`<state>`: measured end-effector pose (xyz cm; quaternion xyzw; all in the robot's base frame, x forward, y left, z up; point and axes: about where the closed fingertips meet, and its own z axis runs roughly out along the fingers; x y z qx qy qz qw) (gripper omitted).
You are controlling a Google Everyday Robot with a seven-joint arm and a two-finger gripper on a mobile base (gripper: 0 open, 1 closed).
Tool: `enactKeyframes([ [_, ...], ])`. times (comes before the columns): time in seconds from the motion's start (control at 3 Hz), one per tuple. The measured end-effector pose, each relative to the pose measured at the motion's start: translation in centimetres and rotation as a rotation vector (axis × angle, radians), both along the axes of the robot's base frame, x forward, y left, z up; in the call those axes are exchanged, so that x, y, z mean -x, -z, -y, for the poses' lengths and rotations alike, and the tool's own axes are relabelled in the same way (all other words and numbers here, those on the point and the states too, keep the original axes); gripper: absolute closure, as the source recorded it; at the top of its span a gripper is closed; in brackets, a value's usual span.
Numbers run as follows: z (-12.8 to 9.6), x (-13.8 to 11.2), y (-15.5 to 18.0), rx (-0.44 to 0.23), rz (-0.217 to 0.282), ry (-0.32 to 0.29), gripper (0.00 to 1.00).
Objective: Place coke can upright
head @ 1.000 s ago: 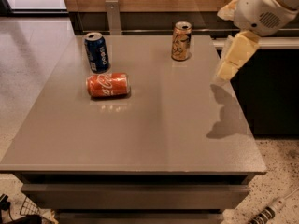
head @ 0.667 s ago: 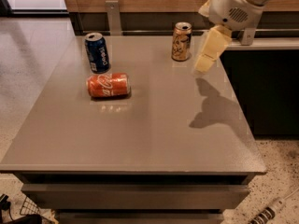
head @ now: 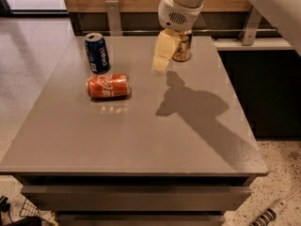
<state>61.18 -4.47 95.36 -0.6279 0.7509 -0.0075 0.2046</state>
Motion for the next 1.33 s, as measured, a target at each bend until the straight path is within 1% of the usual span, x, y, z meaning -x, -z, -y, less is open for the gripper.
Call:
enactKeyframes([
  [0.33, -4.1, -1.5, 1.5, 0.007, -0.023, -0.055, 0.00],
  [0.67, -4.1, -1.5, 1.5, 0.007, -0.023, -0.055, 0.00],
  [1.0, -5.5, -2.8, 2.2, -0.007, -0.037, -0.090, 0.00],
  [1.33, -8.0, -4.0, 3.8, -0.042, -0.065, -0.142, 0.00],
])
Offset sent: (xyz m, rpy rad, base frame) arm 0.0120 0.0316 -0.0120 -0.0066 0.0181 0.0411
